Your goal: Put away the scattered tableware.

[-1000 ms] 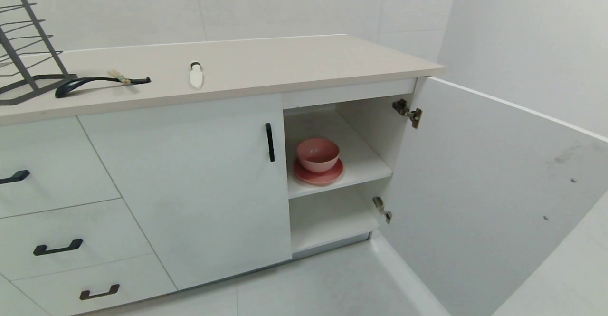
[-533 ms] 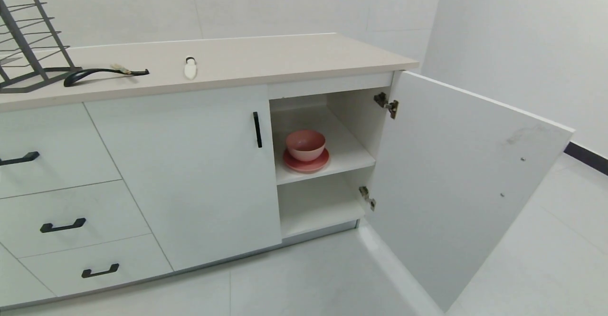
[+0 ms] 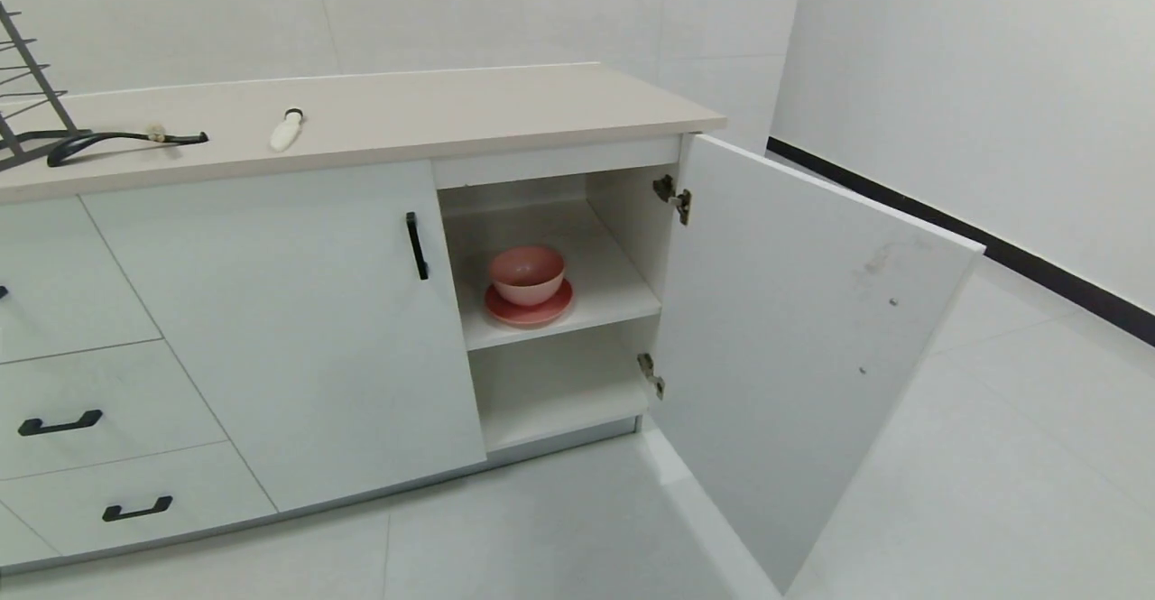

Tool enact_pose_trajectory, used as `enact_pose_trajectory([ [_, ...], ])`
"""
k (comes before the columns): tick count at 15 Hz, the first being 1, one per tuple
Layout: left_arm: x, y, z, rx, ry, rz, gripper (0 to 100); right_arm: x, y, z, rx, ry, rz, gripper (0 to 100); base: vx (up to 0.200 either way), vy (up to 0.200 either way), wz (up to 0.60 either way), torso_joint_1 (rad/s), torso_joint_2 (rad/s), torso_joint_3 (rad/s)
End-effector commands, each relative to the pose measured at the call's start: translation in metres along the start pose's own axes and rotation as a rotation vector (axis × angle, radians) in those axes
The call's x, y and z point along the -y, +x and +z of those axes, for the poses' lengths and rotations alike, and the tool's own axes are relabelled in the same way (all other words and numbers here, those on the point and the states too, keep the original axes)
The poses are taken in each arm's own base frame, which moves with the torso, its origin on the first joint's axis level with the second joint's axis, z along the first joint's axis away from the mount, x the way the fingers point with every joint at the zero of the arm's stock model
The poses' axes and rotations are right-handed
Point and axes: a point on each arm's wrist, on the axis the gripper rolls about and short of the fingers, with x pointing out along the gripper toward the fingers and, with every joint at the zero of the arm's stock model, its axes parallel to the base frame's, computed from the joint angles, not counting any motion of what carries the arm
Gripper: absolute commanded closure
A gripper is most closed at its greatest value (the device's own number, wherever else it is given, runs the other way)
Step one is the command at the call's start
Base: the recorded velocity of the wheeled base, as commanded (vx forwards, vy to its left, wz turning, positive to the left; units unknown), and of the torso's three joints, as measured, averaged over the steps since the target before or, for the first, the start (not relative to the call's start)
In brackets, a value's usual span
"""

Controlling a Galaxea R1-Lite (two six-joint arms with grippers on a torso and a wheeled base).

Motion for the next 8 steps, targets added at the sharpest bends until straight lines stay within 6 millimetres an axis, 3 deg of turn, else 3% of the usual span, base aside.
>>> enact_pose_trajectory([
  [1,0.0,0.0001,-0.0003,-0.001,0.0,0.0,0,0.0,0.0,0.0,0.0,-0.001,0.001,100,0.0,-0.2,0.0,0.002,0.01,0.007],
  [3,0.0,0.0,0.0001,0.001,0.0,0.0,0,0.0,0.0,0.0,0.0,0.0,0.001,100,0.0,-0.2,0.0,0.0,0.01,0.005],
  [6,0.0,0.0,0.0001,0.0,-0.002,0.002,0,0.0,0.0,0.0,0.0,0.0,0.001,100,-0.2,0.0,0.0,0.001,0.0,0.002],
  [8,0.0,0.0001,-0.0003,-0.001,-0.002,0.002,0,0.0,0.0,0.0,0.0,0.0,0.001,100,0.0,-0.2,0.0,0.007,0.0,0.0],
])
